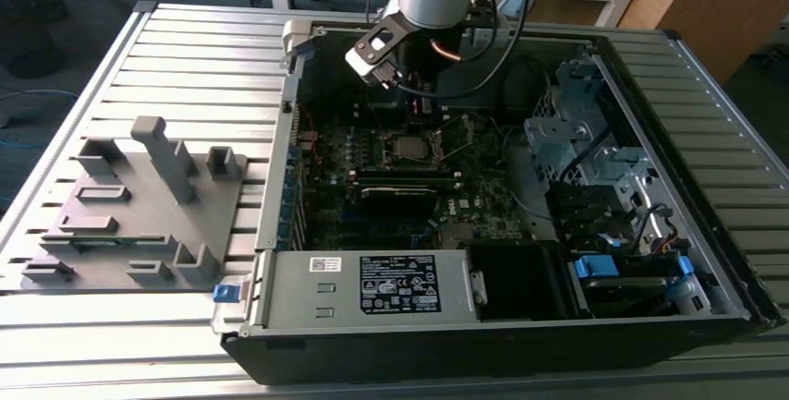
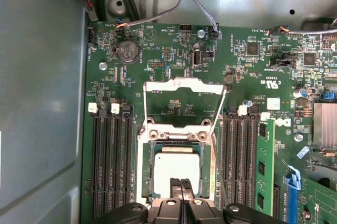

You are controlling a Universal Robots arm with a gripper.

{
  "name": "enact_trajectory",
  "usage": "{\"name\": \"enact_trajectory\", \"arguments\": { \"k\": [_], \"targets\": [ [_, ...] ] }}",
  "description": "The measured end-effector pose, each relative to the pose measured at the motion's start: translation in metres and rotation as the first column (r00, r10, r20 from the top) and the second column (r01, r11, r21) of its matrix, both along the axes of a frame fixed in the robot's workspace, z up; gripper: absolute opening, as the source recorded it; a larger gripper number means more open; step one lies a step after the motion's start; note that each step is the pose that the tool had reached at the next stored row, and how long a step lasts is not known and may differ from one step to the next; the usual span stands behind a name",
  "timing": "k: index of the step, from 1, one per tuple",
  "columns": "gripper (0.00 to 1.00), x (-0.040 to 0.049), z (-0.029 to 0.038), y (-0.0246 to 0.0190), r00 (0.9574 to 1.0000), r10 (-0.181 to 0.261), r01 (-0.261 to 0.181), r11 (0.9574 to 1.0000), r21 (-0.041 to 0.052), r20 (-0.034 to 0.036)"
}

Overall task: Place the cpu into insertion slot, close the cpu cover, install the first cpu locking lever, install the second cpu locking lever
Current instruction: 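Close the cpu cover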

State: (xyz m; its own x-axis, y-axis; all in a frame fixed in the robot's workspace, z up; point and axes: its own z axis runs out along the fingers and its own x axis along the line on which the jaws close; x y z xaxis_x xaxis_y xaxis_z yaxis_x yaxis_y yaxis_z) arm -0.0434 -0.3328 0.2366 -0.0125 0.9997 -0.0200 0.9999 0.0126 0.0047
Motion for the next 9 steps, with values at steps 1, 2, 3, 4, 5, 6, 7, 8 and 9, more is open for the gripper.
{"name": "enact_trajectory", "arguments": {
  "k": [1, 2, 3, 4, 5, 6, 7, 8, 9],
  "targets": [
    [0.11, 0.0, 0.0003, 0.0, 1.0, 0.0, 0.0, 1.0, -0.0001, -0.0001],
    [0.11, 0.0, 0.0004, 0.0, 1.0, 0.0, 0.0, 1.0, 0.0, 0.0],
    [0.11, 0.0, 0.0004, 0.0, 1.0, 0.0, 0.0, 1.0, 0.0002, 0.0001],
    [0.11, 0.0, 0.0006, 0.0, 1.0, 0.0, 0.0, 1.0, 0.0, 0.0],
    [0.11, 0.0, 0.0006, 0.0, 1.0, 0.0, 0.0, 1.0, 0.0001, 0.0],
    [0.11, 0.0, 0.0006, 0.0, 1.0, 0.0, 0.0, 1.0, 0.0001, 0.0001],
    [0.11, 0.0, 0.0011, 0.0, 1.0, 0.0, 0.0, 1.0, -0.0004, -0.0003],
    [0.11, 0.0, 0.0015, -0.0001, 1.0, 0.0, 0.0, 1.0, -0.0005, -0.0003],
    [0.11, 0.0, 0.0019, 0.0, 1.0, 0.0, 0.0, 1.0, 0.0, 0.0]
  ]
}}
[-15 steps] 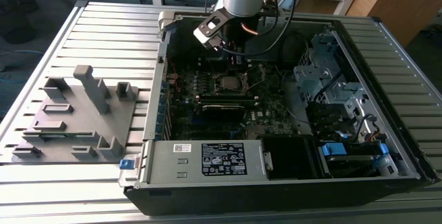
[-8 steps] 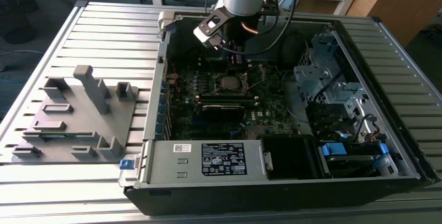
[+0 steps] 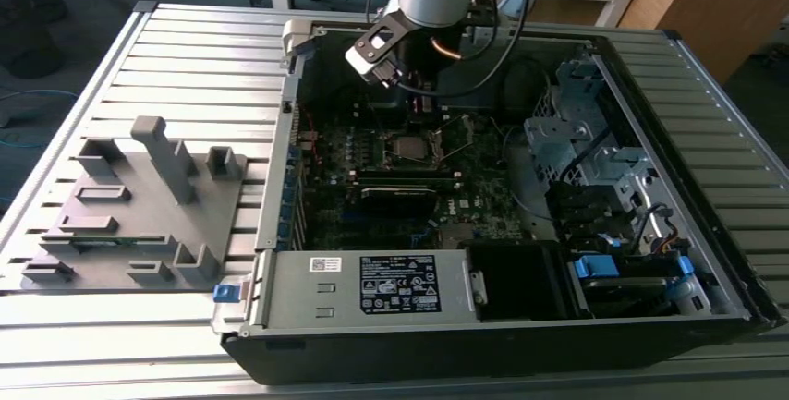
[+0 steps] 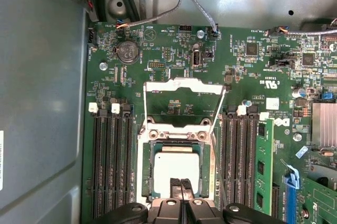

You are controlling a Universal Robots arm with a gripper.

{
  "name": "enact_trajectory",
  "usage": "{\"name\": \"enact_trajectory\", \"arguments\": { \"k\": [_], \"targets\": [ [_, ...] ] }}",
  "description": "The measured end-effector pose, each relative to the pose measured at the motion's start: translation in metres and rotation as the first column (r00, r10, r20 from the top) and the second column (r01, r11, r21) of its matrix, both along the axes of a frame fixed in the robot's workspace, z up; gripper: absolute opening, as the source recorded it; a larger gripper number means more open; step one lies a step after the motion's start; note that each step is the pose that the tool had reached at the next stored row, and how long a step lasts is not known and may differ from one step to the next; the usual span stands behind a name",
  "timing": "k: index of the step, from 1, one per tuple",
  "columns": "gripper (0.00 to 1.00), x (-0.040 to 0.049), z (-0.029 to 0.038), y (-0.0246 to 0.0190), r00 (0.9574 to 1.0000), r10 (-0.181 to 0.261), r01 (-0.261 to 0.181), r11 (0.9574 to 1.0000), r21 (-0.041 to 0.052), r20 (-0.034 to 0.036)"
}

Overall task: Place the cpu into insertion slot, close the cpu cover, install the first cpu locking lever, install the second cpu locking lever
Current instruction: 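Close the cpu cover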

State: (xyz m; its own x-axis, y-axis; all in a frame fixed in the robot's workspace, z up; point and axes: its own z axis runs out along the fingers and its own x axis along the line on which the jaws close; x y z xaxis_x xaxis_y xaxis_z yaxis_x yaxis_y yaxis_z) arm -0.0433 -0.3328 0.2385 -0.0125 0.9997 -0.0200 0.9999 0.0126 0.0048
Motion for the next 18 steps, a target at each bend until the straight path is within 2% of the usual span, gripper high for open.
{"name": "enact_trajectory", "arguments": {
  "k": [6, 14, 18],
  "targets": [
    [0.11, 0.0, 0.0018, 0.0, 1.0, 0.0, 0.0, 1.0, -0.0002, -0.0001],
    [0.11, 0.0, 0.0083, 0.0, 1.0, 0.0, 0.0, 1.0, -0.0001, -0.0001],
    [0.11, 0.0, 0.0084, 0.0, 1.0, 0.0, 0.0, 1.0, 0.0001, 0.0001]
  ]
}}
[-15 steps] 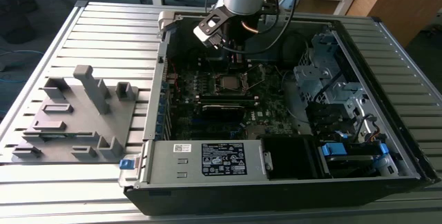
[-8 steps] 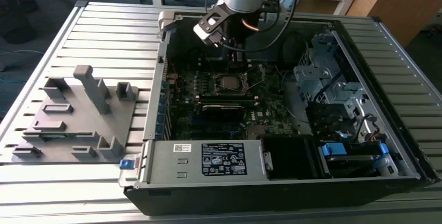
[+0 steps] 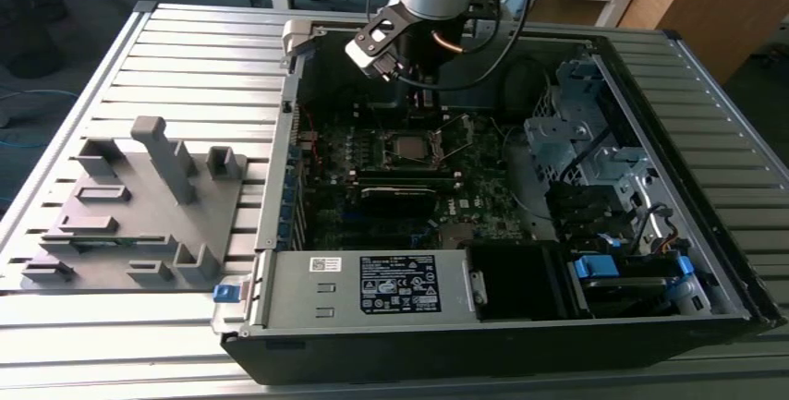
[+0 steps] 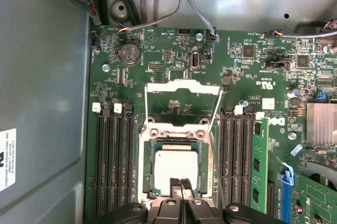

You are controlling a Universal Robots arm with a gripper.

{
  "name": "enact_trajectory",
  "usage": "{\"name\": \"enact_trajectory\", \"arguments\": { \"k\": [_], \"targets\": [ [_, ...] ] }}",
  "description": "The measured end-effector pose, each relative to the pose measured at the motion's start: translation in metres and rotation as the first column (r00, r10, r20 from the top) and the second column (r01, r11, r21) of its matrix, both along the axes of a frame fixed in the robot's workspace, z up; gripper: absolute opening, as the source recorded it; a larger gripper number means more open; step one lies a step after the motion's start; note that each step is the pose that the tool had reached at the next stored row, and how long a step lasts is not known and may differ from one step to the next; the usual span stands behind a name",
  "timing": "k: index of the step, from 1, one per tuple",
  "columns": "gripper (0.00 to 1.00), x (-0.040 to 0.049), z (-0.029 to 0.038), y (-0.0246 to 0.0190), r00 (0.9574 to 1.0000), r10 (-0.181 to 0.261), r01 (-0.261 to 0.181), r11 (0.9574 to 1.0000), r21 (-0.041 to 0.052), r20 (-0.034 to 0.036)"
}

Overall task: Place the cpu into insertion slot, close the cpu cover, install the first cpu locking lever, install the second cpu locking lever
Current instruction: 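Close the cpu cover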

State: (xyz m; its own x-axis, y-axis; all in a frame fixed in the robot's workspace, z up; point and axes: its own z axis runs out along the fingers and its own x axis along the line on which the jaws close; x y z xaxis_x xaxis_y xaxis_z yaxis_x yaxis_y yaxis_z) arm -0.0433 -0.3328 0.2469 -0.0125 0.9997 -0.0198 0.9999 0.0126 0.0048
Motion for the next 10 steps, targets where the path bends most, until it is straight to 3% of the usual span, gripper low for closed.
{"name": "enact_trajectory", "arguments": {
  "k": [10],
  "targets": [
    [0.11, 0.0022, 0.0001, 0.0003, 1.0, 0.0, 0.0, 1.0, -0.0001, -0.0001]
  ]
}}
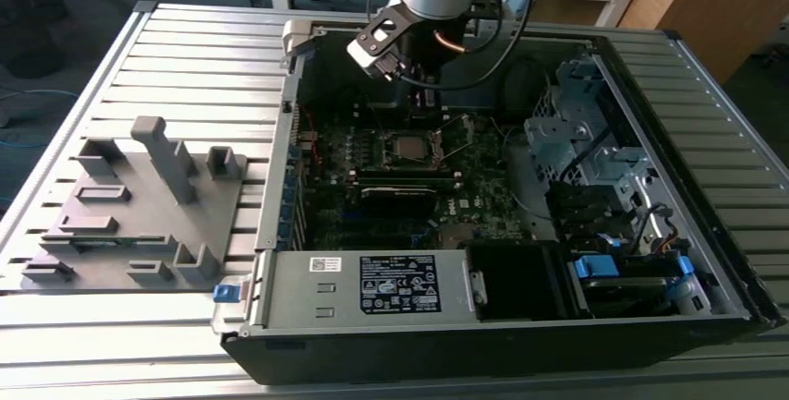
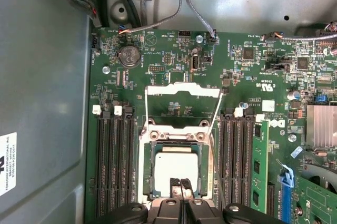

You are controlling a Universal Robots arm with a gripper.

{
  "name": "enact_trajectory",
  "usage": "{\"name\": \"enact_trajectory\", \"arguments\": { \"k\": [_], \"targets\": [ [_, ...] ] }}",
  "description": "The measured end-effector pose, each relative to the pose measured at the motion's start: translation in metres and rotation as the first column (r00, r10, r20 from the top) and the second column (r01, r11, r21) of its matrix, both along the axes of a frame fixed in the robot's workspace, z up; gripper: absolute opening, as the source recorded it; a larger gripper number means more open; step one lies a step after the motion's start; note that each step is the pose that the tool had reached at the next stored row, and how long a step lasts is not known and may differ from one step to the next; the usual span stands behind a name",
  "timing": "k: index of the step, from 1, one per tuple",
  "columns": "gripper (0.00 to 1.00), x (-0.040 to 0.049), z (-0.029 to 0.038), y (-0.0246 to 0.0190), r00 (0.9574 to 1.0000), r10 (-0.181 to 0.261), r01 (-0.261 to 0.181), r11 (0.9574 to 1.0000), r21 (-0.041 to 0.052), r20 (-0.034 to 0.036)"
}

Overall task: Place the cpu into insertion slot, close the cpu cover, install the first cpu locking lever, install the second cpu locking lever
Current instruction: 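Close the cpu cover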

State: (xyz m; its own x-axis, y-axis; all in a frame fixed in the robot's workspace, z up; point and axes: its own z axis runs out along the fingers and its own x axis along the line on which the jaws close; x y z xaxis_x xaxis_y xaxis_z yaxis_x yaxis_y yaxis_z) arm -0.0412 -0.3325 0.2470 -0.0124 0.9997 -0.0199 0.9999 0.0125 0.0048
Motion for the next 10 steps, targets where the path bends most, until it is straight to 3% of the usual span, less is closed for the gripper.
{"name": "enact_trajectory", "arguments": {
  "k": [10],
  "targets": [
    [0.11, 0.0, 0.0052, 0.0, 1.0, 0.0, 0.0, 1.0, -0.0002, -0.0001]
  ]
}}
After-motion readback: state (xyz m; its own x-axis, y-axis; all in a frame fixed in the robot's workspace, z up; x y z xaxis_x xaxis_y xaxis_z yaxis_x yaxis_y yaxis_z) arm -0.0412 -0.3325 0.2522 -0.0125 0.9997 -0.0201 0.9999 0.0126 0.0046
